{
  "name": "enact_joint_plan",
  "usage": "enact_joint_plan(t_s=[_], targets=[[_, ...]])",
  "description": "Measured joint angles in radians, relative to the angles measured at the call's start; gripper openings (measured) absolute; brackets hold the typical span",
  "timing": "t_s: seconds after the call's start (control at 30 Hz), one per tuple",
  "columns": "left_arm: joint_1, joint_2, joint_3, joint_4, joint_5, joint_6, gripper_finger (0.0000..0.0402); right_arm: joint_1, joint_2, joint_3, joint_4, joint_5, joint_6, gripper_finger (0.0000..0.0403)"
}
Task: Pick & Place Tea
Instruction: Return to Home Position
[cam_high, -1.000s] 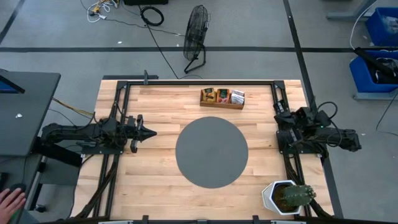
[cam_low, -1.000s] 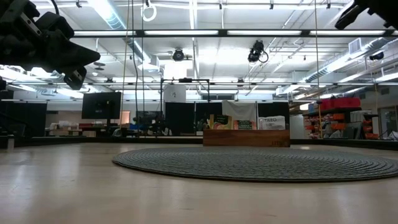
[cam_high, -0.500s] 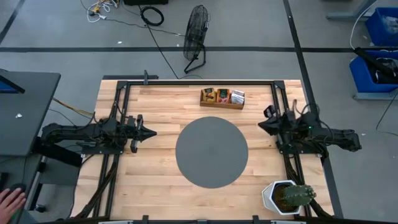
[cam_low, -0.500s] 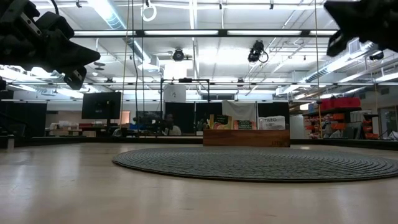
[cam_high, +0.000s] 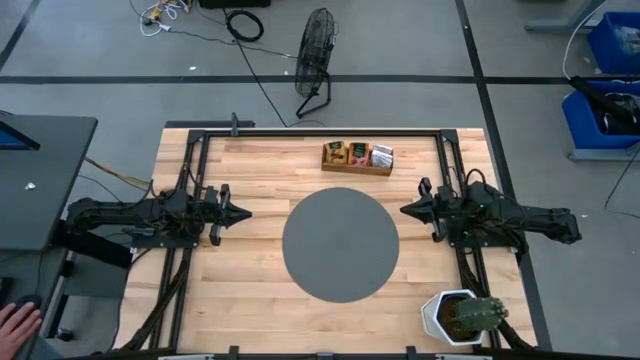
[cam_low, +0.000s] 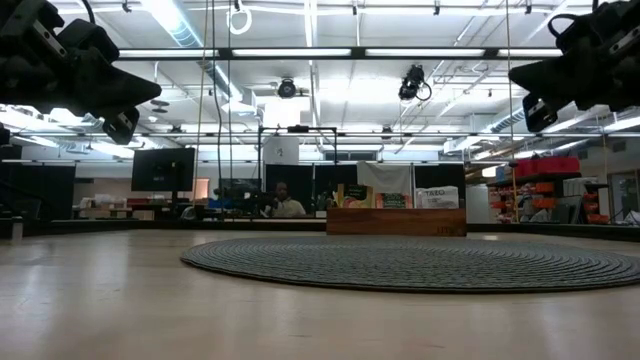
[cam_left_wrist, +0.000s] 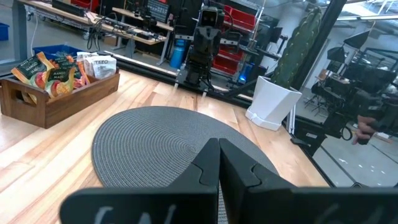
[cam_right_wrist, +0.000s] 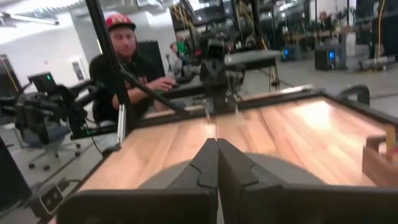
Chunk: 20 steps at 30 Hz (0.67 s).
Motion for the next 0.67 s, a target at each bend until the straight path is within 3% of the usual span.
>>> enact_joint_plan(t_s=[0.33, 0.67], targets=[[0.0, 0.0, 0.0, 0.0, 0.0, 0.0, 0.0003, 0.0, 0.0, 0.0, -0.014, 0.087, 0.036, 0.0005], [0.0, 0.0, 0.0, 0.0, 0.0, 0.0, 0.0003, 0.0, 0.0, 0.0, -0.02, 0.09, 0.067, 0.0008]])
